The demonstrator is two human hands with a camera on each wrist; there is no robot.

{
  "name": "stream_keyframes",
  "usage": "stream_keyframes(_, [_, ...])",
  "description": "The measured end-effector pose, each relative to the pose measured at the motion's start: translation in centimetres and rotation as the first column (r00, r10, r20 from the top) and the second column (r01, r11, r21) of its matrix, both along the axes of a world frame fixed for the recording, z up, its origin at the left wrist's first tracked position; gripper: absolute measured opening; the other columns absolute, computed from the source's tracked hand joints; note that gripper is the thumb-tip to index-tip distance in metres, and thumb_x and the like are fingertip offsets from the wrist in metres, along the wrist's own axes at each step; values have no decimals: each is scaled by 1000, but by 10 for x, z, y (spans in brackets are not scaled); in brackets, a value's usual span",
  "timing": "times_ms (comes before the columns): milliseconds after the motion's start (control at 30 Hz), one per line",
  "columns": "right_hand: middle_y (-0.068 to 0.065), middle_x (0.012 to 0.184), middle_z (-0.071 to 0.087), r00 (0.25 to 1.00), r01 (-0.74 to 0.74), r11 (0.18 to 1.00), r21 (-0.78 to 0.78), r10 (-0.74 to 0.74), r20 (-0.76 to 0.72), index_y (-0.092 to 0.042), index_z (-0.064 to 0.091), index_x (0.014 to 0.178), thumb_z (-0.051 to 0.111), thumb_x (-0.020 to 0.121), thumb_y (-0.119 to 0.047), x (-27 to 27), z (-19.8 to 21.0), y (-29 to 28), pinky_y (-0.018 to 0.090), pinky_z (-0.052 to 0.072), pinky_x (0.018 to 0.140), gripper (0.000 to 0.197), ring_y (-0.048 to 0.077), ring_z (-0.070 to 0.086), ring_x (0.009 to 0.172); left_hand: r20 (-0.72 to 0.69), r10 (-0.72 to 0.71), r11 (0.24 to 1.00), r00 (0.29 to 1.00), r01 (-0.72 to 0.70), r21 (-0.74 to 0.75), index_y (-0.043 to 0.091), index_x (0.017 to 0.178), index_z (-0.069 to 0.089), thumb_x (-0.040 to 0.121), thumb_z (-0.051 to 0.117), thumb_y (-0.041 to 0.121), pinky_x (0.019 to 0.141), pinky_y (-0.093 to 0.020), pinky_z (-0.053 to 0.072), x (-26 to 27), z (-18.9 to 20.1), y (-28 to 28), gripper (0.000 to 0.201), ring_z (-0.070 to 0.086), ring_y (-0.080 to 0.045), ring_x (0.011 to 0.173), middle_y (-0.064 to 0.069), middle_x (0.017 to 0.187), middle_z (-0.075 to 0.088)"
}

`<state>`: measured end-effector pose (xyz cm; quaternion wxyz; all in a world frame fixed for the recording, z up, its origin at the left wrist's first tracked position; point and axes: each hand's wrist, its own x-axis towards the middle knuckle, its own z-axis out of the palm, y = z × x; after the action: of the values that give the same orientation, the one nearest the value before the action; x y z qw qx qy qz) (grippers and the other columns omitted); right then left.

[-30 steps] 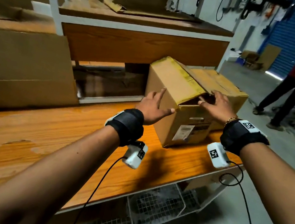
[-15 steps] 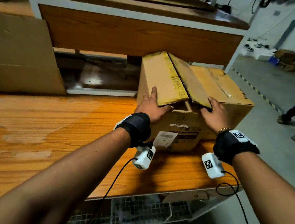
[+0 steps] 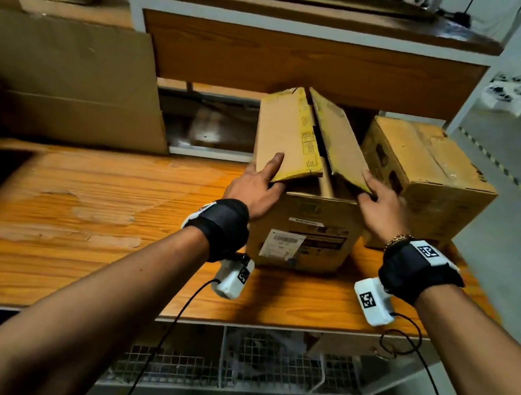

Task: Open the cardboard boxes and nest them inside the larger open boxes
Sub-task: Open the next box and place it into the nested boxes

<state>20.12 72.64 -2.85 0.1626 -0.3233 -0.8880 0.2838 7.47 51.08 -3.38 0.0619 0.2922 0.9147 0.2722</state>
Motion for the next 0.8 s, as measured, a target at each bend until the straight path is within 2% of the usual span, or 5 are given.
stream_keyframes(133, [7,133,61,999,-47,997,55,47,15,-50,41,143,48,94,-42,-9,3,-54,35,49,82,51,33,58,106,-9,65,998,998,-65,-4,50,151,12,99,39,46,103,-41,40,-2,2,-61,59,49,-40,123,-18,146,36])
stream_keyframes(267, [10,126,65,987,-160,978,137,157,29,-46,38,146,46,95,-41,-25,5,-132,37,51,81,52,35,61,103,-24,135,991,991,-135,-3,52,150,13,99,39,46,100,-41,41,-6,8,-147,58,49,-40,120,-17,141,39])
stream_keyframes(433, [10,104,70,983,-181,972,150,180,19,-47,35,147,44,96,-44,-34,-2,-226,33,44,61,52,27,55,75,-37,190,982,981,-189,23,54,148,16,97,41,46,101,-39,41,-2,4,-248,57,50,-38,120,-14,143,38])
stream_keyframes(633, [7,119,68,980,-197,966,169,198,12,-45,33,148,46,95,-51,-31,-14,-312,32,47,68,55,31,62,93,-38,231,973,972,-231,2,50,150,14,92,40,64,102,-41,41,11,-5,-332,65,48,-41,125,-16,149,31])
stream_keyframes(800, [10,119,68,986,-158,982,101,163,-44,-43,37,147,42,96,-55,-25,-12,-330,37,51,77,53,35,61,99,-36,258,961,966,-253,111,38,152,19,92,36,68,99,-40,41,7,-1,-357,70,48,-34,127,-12,147,43])
